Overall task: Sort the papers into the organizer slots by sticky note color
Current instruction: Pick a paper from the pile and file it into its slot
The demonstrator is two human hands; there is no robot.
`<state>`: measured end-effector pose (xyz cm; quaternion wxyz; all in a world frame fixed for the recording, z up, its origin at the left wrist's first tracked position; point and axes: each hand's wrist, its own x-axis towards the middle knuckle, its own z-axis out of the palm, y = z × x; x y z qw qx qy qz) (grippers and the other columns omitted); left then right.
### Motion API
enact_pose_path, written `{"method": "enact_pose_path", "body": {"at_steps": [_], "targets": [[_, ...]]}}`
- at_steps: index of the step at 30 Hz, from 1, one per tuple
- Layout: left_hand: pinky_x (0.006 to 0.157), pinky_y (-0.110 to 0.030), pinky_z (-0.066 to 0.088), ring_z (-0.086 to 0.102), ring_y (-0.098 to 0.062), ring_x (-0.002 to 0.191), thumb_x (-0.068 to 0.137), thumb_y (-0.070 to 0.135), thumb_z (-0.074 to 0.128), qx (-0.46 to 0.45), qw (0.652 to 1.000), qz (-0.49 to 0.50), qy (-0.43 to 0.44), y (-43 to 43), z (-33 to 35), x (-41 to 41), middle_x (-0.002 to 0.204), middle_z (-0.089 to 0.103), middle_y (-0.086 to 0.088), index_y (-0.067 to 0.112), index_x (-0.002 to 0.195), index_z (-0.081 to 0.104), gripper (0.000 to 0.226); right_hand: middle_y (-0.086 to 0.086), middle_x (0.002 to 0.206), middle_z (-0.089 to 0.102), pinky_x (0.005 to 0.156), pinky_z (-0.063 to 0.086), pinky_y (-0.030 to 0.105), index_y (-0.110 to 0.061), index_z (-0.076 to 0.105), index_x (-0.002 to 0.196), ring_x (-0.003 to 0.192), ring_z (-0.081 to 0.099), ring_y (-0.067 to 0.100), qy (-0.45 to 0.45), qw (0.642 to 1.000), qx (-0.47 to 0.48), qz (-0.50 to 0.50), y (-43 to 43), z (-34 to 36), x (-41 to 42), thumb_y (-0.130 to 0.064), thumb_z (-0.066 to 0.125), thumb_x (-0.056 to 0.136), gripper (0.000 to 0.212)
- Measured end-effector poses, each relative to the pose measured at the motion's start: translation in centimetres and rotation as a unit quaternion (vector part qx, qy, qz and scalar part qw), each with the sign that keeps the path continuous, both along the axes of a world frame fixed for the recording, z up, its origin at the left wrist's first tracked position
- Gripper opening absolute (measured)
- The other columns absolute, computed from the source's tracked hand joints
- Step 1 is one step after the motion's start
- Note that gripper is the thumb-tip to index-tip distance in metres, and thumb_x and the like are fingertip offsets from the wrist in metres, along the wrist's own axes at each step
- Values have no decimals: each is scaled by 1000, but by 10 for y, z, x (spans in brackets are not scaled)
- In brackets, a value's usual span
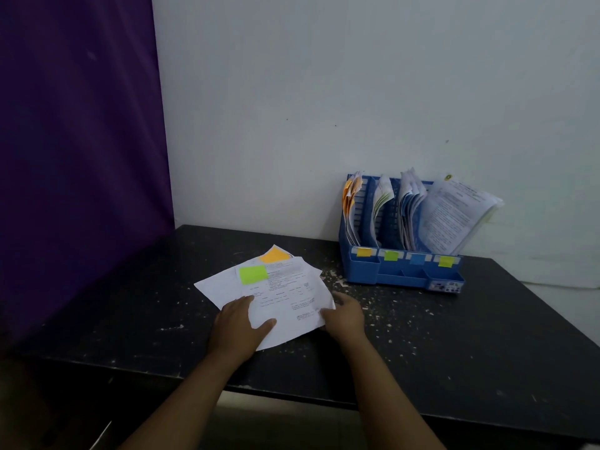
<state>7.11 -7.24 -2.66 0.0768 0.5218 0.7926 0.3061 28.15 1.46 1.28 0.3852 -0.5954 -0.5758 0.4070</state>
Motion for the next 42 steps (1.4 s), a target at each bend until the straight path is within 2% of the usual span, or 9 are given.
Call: {"method": "enact_pose_path", "body": {"at_steps": [3,6,11,15,19,25,32,38,42], "targets": [[113,-45,46,48,-26,141,78,82,65,10,996,22,-89,0,4,-3,153,52,-2,27,157,38,99,-2,119,74,68,56,20,-23,72,122,92,68,5,39,997,70,8,-11,2,5,-4,63,98,32],[110,-45,48,53,-27,139,68,94,61,41,972,34,-229,4,15,-5,155,53,-1,26,157,37,115,-9,108,74,73,60,24,-26,74,114,100,73,12,122,989,88,-4,-19,6,12,-7,63,100,25],[107,-42,51,64,-26,127,95,56,69,150,890,30,-429,20,58,-12,142,66,-4,14,147,57,68,-9,109,73,77,64,32,-25,72,115,98,75,14,215,975,59,24,-27,9,24,-11,65,100,22],[94,-43,61,76,-21,105,102,33,69,245,881,-5,-405,18,84,-13,109,80,5,20,119,74,22,-10,113,76,76,64,30,-25,72,116,100,75,12,196,977,27,85,-28,13,29,-2,69,95,32],[73,-24,60,76,-9,94,107,22,62,295,880,-32,-370,10,102,-1,104,79,8,23,116,71,13,-11,108,78,66,60,24,-32,68,118,99,75,9,180,977,47,102,-29,37,30,-10,73,94,33],[74,-32,65,78,-12,95,101,26,70,256,897,-122,-340,-14,118,20,106,81,10,29,117,73,17,-11,99,80,62,61,23,-29,73,111,85,77,4,177,973,120,88,-38,88,34,-27,72,98,13],[82,-52,65,78,-26,92,101,38,68,356,873,-72,-325,-32,154,30,96,80,-1,26,103,76,15,-10,100,80,63,61,22,-27,73,114,87,78,8,227,948,207,84,-64,128,34,-26,69,101,14],[82,-58,63,75,-37,94,101,37,67,397,856,-83,-320,-42,173,31,97,78,-12,15,101,74,23,-5,106,81,76,65,34,-23,73,119,95,78,14,257,931,235,107,-73,146,37,-28,67,101,19],[78,-50,66,77,-28,90,101,38,67,394,858,-81,-320,-44,176,33,95,79,-5,17,103,74,22,-7,105,80,74,66,33,-26,73,116,94,78,13,255,932,238,100,-72,149,37,-29,66,102,16]]}}
